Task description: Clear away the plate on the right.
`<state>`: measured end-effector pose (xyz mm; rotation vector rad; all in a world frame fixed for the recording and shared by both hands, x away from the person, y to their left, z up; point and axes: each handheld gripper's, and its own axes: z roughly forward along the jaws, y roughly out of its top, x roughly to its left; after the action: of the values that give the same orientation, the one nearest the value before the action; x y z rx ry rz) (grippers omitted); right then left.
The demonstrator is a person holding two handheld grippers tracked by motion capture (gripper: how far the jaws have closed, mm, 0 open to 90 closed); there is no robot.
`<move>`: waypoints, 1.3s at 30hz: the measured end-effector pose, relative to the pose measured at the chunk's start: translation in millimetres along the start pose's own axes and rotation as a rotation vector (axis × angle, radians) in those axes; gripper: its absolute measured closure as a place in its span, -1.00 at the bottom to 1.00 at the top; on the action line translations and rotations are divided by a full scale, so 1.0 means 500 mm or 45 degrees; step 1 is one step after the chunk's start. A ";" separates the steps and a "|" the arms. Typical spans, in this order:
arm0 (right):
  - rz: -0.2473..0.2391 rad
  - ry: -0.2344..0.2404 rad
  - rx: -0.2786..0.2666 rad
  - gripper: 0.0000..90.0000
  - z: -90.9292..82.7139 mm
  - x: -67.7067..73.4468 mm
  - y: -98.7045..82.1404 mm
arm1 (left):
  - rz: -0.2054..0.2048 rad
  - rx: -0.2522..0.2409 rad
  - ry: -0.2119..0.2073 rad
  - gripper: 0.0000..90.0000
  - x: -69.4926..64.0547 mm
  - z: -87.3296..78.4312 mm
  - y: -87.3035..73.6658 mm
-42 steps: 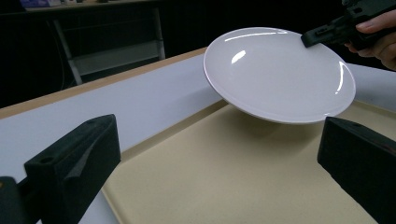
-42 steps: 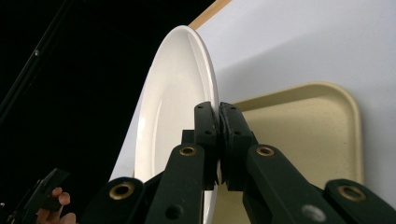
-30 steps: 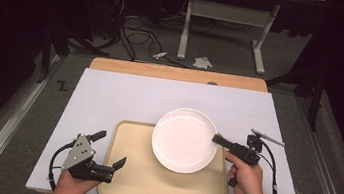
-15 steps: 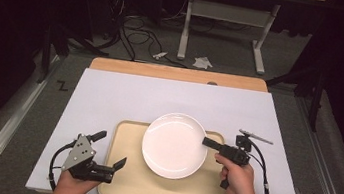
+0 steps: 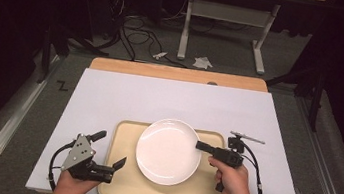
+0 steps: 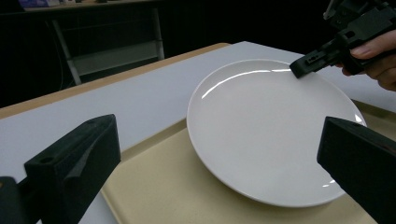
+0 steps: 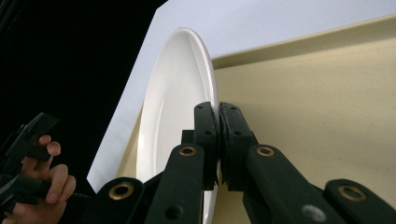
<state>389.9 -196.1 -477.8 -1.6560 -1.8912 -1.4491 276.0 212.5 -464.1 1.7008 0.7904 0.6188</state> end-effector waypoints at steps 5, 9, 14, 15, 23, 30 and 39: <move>-0.016 0.001 0.025 0.97 0.004 0.002 -0.005 | 0.003 0.001 -0.002 -0.99 -0.001 0.000 0.000; -0.017 -0.006 0.038 0.98 0.004 0.002 -0.008 | 0.002 0.001 0.000 -0.99 0.000 0.000 0.000; -0.025 -0.016 0.050 0.97 0.007 0.001 -0.010 | 0.004 0.003 -0.002 -0.99 -0.001 0.000 0.000; -0.025 -0.016 0.050 0.97 0.007 0.001 -0.010 | 0.004 0.003 -0.002 -0.99 -0.001 0.000 0.000; -0.040 -0.051 0.064 0.98 0.013 -0.003 -0.011 | 0.004 -0.003 0.003 -0.99 0.000 -0.001 0.000; -0.063 -0.071 0.087 0.97 0.012 -0.006 -0.010 | 0.005 -0.001 -0.001 -0.99 -0.001 -0.001 0.001; -0.092 -0.134 0.149 0.93 0.013 -0.016 -0.012 | 0.005 0.000 -0.005 -0.99 -0.001 -0.001 0.001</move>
<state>389.8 -195.0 -489.7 -1.6556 -2.0695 -1.2733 275.4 212.2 -463.7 1.7038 0.7841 0.6178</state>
